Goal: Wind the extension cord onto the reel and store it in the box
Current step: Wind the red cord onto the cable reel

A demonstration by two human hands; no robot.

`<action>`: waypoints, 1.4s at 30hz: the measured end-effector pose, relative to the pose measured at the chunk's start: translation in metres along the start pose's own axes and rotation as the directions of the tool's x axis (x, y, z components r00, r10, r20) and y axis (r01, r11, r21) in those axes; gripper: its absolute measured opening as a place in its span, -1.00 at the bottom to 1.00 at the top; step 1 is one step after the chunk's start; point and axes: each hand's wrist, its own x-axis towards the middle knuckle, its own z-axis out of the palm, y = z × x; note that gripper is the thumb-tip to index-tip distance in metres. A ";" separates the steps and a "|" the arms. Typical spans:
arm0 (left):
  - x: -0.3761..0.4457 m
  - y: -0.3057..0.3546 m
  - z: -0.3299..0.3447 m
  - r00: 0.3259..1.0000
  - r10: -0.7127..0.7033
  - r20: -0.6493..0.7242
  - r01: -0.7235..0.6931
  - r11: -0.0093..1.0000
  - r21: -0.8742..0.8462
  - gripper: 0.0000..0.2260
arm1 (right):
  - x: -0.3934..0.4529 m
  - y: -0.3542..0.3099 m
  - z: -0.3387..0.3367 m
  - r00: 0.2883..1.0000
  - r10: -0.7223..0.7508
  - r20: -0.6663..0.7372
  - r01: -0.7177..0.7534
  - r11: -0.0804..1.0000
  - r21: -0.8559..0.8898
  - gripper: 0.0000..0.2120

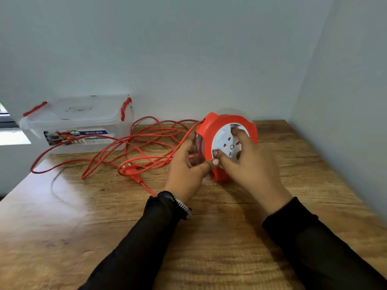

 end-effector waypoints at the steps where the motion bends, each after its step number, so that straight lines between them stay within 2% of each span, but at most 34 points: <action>1: -0.001 -0.002 0.001 1.000 0.020 -0.009 -0.020 1.000 0.003 -0.48 | 0.000 -0.003 0.001 0.999 0.045 0.030 -0.048 0.993 0.103 -0.38; 2: -0.002 -0.002 0.000 0.999 0.034 -0.012 -0.034 0.999 0.010 -0.49 | 0.000 -0.006 0.001 0.994 0.086 0.067 -0.100 0.964 0.245 -0.40; 4: -0.001 -0.004 -0.001 0.999 0.033 -0.018 -0.033 0.999 0.015 -0.49 | 0.000 -0.012 0.000 0.974 0.167 0.155 -0.224 0.830 0.510 -0.50; 6: 0.001 -0.006 -0.004 1.000 0.025 -0.010 -0.025 1.000 0.003 -0.47 | 0.001 -0.015 0.000 0.932 0.238 0.275 -0.362 0.666 0.652 -0.75; 8: 0.005 -0.006 -0.004 1.000 0.028 -0.001 -0.028 1.000 0.001 -0.47 | 0.002 -0.017 0.000 0.867 0.284 0.410 -0.499 0.486 0.718 -0.91; 11: 0.008 -0.007 -0.004 1.000 0.015 -0.010 -0.015 1.000 -0.002 -0.56 | 0.007 -0.015 0.001 0.780 0.246 0.576 -0.619 0.162 0.769 -0.87; 13: 0.007 -0.005 -0.003 1.000 -0.003 -0.026 0.003 1.000 0.017 -0.59 | 0.009 -0.015 -0.002 0.742 0.192 0.642 -0.658 0.028 0.752 -0.86; 14: 0.008 -0.006 -0.004 0.999 -0.015 -0.039 0.015 1.000 0.021 -0.60 | 0.010 -0.013 -0.005 0.738 0.173 0.652 -0.666 0.034 0.745 -0.85; 15: 0.009 -0.007 -0.005 0.998 -0.029 -0.056 0.030 0.999 0.020 -0.61 | 0.011 -0.011 -0.008 0.739 0.163 0.654 -0.670 0.085 0.737 -0.86; 16: 0.010 -0.007 -0.008 0.996 -0.046 -0.075 0.047 0.999 0.014 -0.62 | 0.013 -0.008 -0.008 0.746 0.173 0.642 -0.665 0.180 0.725 -0.87; 17: 0.011 -0.006 -0.011 0.994 -0.063 -0.092 0.064 0.998 0.005 -0.62 | 0.013 -0.004 -0.010 0.771 0.207 0.602 -0.634 0.333 0.698 -0.88; 18: 0.013 -0.005 -0.014 0.991 -0.082 -0.107 0.083 0.997 0.002 -0.58 | 0.014 0.002 -0.010 0.823 0.240 0.515 -0.555 0.535 0.637 -0.86; 19: 0.014 -0.004 -0.017 0.988 -0.095 -0.118 0.096 0.995 0.003 -0.53 | 0.014 0.007 -0.008 0.895 0.241 0.375 -0.421 0.732 0.535 -0.85; 20: 0.016 -0.003 -0.019 0.987 -0.101 -0.128 0.103 0.995 0.005 -0.50 | 0.014 0.012 -0.006 0.961 0.180 0.211 -0.253 0.883 0.397 -0.89; 21: 0.018 -0.002 -0.021 0.985 -0.105 -0.140 0.107 0.994 0.005 -0.51 | 0.012 0.014 -0.004 0.994 0.058 0.091 -0.081 0.957 0.277 -0.95; 22: 0.019 -0.002 -0.024 0.983 -0.109 -0.146 0.111 0.994 0.006 -0.53 | 0.010 0.013 -0.003 0.996 -0.080 0.044 0.070 0.980 0.187 -0.89; 24: 0.022 -0.002 -0.028 0.983 -0.119 -0.138 0.122 0.993 0.008 -0.59 | 0.006 0.008 -0.001 0.957 -0.269 0.106 0.258 0.961 0.103 -0.70; 28: 0.024 0.006 -0.035 0.993 -0.111 -0.044 0.110 0.994 -0.020 -0.61 | 0.001 0.001 -0.002 0.907 -0.380 0.181 0.398 0.915 -0.072 -0.43; 31: 0.022 0.012 -0.037 0.996 -0.079 0.047 0.080 0.997 -0.017 -0.56 | 0.002 0.001 0.004 0.896 -0.372 0.241 0.421 0.884 -0.201 -0.28; 34: 0.021 0.013 -0.037 0.995 -0.053 0.083 0.053 0.999 0.000 -0.54 | 0.006 0.002 0.005 0.907 -0.378 0.185 0.418 0.864 -0.282 -0.21; 38: 0.020 0.014 -0.035 0.996 -0.034 0.084 0.031 0.999 0.029 -0.48 | 0.006 0.001 0.006 0.911 -0.372 0.178 0.410 0.867 -0.284 -0.32; 42: 0.021 0.015 -0.029 0.997 -0.001 0.072 -0.002 0.999 0.045 -0.46 | 0.011 0.005 0.007 0.920 -0.383 0.086 0.389 0.864 -0.319 -0.39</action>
